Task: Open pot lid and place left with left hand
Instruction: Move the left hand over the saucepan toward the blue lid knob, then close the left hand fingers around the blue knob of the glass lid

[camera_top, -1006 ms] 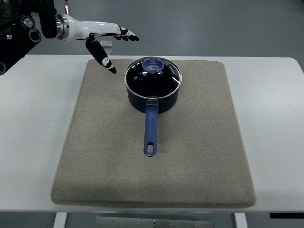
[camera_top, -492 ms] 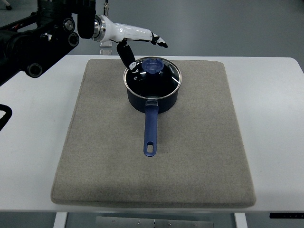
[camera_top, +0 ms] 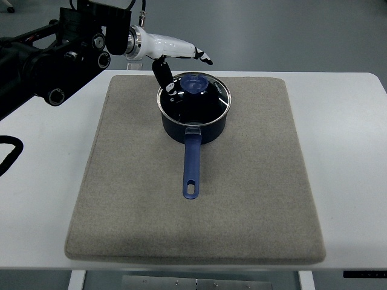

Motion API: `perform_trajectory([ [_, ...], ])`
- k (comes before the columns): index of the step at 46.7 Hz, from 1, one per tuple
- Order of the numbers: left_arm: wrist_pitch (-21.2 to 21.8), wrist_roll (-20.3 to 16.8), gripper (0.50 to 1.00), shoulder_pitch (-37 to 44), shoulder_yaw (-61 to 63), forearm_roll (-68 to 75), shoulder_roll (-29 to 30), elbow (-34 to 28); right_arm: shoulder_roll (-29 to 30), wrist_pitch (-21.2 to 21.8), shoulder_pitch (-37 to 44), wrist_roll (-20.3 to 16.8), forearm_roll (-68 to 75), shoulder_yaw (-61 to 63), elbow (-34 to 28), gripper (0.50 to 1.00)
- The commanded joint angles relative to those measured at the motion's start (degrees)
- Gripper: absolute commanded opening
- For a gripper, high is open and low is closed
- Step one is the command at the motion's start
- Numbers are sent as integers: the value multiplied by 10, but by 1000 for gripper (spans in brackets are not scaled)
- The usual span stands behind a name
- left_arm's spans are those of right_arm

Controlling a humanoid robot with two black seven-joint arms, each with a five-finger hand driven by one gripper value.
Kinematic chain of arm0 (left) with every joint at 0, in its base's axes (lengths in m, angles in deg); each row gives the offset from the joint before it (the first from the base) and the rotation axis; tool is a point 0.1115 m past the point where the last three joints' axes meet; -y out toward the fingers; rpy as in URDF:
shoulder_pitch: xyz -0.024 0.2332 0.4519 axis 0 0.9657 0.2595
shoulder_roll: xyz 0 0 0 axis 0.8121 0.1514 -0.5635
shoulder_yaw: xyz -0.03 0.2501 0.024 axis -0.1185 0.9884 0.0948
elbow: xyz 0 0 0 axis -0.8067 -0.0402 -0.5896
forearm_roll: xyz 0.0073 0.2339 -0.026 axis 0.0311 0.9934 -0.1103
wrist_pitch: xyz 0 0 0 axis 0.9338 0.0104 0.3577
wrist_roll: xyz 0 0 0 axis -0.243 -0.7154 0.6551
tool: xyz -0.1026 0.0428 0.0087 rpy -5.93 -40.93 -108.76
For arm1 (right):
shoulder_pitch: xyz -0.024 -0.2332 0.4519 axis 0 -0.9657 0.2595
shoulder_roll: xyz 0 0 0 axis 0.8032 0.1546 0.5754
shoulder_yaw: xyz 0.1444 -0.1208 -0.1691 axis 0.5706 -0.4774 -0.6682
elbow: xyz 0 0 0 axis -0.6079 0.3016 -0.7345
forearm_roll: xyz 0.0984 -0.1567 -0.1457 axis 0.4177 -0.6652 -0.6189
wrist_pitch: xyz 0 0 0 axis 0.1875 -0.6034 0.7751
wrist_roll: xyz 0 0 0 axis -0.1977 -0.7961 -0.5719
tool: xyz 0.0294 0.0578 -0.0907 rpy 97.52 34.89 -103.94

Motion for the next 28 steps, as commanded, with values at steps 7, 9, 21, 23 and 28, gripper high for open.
perform_trajectory([
  [7, 1, 0, 975, 1, 11, 4, -6, 0, 0, 0, 0, -1, 0, -1, 0, 917],
  [9, 1, 0, 973, 1, 11, 4, -8, -1, 0, 0, 0, -1, 0, 0, 0, 917],
  [21, 2, 2, 958, 1, 12, 5, -12, -1, 0, 0, 0, 0, 0, -1, 0, 917],
  [23, 3, 3, 951, 1, 12, 7, -12, -1, 0, 0, 0, 0, 0, 0, 0, 917],
  [28, 9, 3, 936, 2, 12, 16, -19, -2, 0, 0, 0, 0, 0, -1, 0, 917],
])
